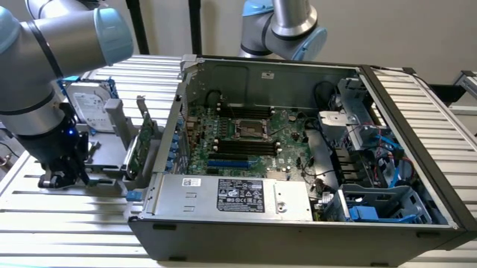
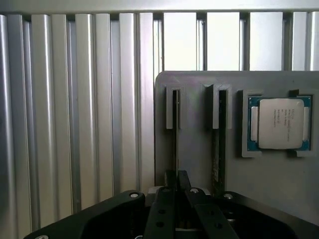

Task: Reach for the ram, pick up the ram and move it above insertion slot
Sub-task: 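Pick up the ram and move it above insertion slot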

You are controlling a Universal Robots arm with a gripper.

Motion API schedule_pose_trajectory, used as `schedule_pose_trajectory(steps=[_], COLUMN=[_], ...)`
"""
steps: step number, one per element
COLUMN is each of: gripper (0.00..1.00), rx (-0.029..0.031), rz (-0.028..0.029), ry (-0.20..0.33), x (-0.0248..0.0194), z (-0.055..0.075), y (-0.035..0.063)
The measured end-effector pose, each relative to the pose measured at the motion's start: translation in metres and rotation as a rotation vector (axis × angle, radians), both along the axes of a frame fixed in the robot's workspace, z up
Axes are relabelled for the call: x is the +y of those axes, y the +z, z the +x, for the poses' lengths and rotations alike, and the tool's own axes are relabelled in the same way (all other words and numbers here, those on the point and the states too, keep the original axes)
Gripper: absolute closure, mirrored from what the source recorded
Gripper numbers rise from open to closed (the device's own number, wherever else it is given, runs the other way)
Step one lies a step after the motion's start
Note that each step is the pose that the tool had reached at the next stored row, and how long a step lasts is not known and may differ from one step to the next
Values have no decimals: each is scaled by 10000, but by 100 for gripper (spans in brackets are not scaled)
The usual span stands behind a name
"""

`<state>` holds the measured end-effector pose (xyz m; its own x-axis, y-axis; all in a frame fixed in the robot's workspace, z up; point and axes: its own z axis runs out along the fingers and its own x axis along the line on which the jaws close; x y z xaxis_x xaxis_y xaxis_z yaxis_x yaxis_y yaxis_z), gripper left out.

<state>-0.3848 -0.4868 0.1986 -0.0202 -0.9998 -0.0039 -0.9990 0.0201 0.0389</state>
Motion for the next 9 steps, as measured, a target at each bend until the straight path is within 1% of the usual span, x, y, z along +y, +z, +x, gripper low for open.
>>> schedule_pose_trajectory(steps=[5, 9], gripper=[87, 87], rx=[-1, -2], rz=[1, 1], ry=[0, 0], x=[0, 0], z=[1, 3], y=[85, 206])
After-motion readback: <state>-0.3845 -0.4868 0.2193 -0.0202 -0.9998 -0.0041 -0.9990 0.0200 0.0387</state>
